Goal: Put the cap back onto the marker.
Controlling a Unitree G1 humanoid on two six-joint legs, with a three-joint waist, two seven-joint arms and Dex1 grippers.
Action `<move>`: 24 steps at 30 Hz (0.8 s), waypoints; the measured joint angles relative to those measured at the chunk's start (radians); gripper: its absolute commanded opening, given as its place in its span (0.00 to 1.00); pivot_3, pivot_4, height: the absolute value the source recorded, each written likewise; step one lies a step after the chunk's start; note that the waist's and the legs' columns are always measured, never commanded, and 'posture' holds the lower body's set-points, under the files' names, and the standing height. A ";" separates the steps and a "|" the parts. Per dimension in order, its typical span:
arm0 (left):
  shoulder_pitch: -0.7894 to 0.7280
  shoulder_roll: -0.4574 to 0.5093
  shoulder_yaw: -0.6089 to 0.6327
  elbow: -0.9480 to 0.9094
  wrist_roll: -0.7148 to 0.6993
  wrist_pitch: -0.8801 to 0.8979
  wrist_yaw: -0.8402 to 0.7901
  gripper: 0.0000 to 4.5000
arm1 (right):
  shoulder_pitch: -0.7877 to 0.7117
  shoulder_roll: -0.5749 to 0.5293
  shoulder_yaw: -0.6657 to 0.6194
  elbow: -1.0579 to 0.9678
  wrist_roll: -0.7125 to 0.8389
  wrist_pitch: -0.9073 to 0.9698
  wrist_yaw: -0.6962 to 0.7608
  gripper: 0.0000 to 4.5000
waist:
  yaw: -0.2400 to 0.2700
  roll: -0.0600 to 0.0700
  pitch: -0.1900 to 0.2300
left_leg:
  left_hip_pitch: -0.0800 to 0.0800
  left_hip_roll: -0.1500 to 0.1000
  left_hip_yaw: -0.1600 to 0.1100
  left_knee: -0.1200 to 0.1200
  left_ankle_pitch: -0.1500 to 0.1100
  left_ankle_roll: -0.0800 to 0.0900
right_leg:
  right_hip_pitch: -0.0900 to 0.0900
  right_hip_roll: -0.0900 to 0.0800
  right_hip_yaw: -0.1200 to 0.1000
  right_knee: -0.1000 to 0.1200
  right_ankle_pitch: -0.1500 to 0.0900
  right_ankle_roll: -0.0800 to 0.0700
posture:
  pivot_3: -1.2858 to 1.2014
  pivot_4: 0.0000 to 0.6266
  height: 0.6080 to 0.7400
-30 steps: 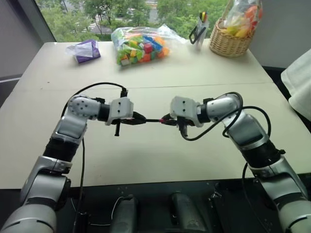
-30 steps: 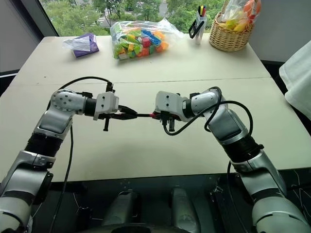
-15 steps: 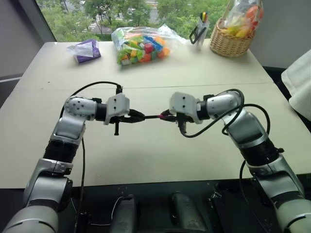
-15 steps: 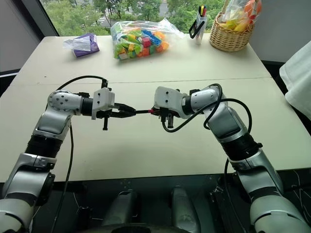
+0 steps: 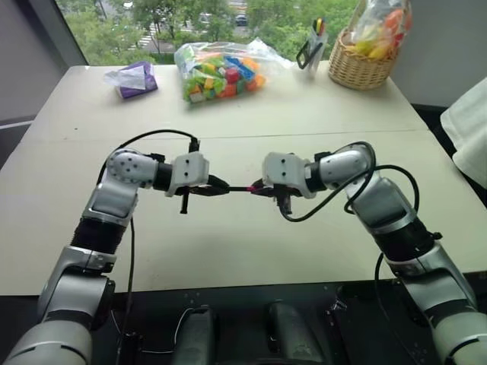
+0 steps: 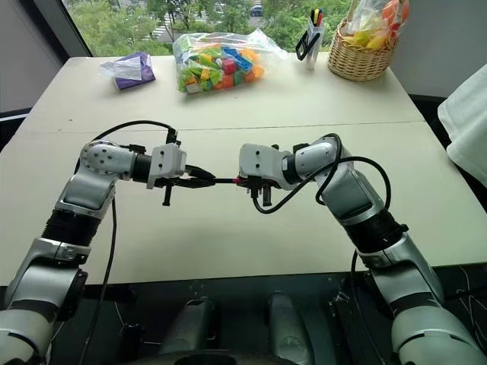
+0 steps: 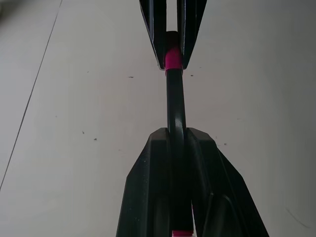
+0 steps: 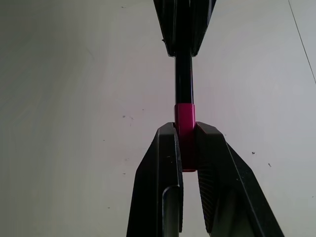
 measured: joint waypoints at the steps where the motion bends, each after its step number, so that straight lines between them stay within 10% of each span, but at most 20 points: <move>1: 0.000 0.000 0.000 0.000 0.000 0.002 0.002 0.00 | 0.000 0.001 0.000 0.000 -0.002 0.000 -0.002 0.03 | 0.000 0.000 0.000 | 0.000 0.000 0.000 0.000 0.000 0.000 | 0.000 0.000 0.000 0.000 0.000 0.000 | 0.52 0.24 1.00; 8: 0.005 0.002 0.004 -0.001 -0.001 0.006 0.004 0.00 | 0.000 0.007 0.000 0.003 -0.006 -0.002 -0.008 0.03 | 0.000 0.000 0.000 | 0.000 0.000 0.000 0.000 0.000 0.000 | 0.000 0.000 0.000 0.000 0.000 0.000 | 0.52 0.24 1.00; 17: 0.101 0.038 0.019 -0.111 -0.041 0.051 0.068 0.00 | 0.000 -0.015 0.030 0.014 0.009 -0.089 -0.004 0.99 | -0.002 0.000 0.000 | 0.000 0.000 0.000 0.000 0.000 0.000 | 0.000 0.000 0.000 0.000 0.000 0.000 | 0.52 0.24 1.00; 24: 0.250 0.118 0.100 -0.209 -0.045 0.167 0.200 0.00 | 0.010 -0.079 -0.044 0.033 0.035 -0.095 -0.020 0.99 | 0.000 0.000 0.000 | 0.000 0.000 0.000 0.000 0.000 0.000 | 0.000 -0.001 0.000 0.001 0.000 0.000 | 0.52 0.24 1.00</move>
